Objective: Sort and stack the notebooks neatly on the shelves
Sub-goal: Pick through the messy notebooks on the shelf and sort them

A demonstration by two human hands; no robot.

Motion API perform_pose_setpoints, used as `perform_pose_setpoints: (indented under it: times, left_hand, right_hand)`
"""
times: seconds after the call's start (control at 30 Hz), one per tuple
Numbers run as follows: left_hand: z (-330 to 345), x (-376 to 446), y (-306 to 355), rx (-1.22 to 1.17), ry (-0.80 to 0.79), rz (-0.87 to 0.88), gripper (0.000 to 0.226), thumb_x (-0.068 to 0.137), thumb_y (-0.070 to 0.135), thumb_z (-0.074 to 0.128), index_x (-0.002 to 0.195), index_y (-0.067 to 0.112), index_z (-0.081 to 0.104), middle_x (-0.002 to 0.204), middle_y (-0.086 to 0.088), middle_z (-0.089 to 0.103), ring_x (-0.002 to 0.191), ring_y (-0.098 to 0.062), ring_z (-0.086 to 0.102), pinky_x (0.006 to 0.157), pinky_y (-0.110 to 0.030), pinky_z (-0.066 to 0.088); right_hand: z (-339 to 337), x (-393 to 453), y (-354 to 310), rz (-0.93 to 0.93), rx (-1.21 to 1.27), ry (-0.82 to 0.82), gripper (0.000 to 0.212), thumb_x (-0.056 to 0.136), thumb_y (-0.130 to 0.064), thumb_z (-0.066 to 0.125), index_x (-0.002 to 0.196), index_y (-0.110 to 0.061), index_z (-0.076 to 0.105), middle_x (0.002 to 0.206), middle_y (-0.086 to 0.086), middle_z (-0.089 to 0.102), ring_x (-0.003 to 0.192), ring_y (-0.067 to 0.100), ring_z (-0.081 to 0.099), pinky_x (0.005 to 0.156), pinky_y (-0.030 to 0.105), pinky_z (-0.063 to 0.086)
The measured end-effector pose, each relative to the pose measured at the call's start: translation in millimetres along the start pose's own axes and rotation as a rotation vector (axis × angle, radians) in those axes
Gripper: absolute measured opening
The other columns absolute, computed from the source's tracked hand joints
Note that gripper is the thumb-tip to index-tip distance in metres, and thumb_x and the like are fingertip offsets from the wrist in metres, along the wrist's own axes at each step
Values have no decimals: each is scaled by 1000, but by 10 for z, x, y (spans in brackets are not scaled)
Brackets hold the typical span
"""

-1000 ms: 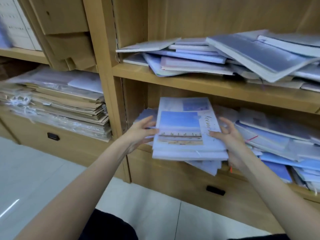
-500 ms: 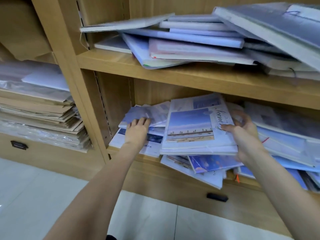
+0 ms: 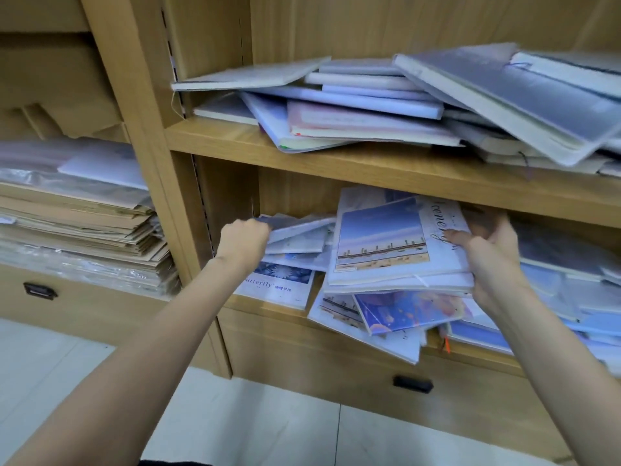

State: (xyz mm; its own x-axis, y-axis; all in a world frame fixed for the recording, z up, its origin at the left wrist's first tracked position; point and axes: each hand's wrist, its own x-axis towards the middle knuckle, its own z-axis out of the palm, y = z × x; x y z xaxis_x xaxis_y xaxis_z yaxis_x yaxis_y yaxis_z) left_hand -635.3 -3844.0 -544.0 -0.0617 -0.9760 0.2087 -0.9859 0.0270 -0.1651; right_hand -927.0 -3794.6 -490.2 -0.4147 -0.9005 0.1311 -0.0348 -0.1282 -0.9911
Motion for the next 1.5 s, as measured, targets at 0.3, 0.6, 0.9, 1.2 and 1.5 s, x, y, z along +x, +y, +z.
perform_pose_setpoints:
  times: [0.3, 0.6, 0.9, 1.2, 1.5]
  left_hand:
    - [-346, -594, -369, -529, 268, -331, 28, 94, 16, 48, 80, -5, 60, 74, -24, 58, 85, -44, 57, 64, -38, 35]
    - [-610, -1094, -647, -606, 381, -421, 28, 94, 16, 49, 110, -2, 65, 91, -27, 65, 94, -43, 58, 65, -34, 33]
    - [-734, -1211, -250, -1432, 219, -511, 22, 96, 11, 47, 84, 2, 62, 49, 3, 50, 40, -2, 46, 38, -14, 35]
    - [-484, -1143, 196, -1441, -287, -269, 14, 93, 14, 55, 91, 15, 68, 78, 5, 69, 78, -11, 62, 77, -26, 49]
    - [-426, -1266, 268, -1810, -806, -622, 56, 93, 46, 45, 113, -5, 56, 110, -29, 61, 92, -36, 65, 68, -39, 59]
  right_hand:
    - [200, -189, 67, -19, 149, 32, 55, 85, 16, 50, 134, -9, 39, 114, -3, 52, 88, -3, 56, 67, 5, 45]
    - [1176, -98, 520, -18, -433, -245, 38, 92, -3, 51, 129, -5, 44, 112, 13, 56, 114, 31, 53, 85, 30, 40]
    - [804, -673, 390, 192, -41, -713, 35, 92, -17, 58, 122, -17, 41, 121, 4, 55, 98, 16, 62, 77, 25, 55]
    - [-16, -583, 196, 277, 269, -456, 26, 87, 2, 57, 112, -6, 58, 109, 8, 69, 86, 18, 69, 64, 25, 56]
    - [-205, -814, 49, -295, -17, -656, 24, 82, 5, 65, 74, -16, 56, 76, -13, 69, 80, 4, 65, 72, 18, 50]
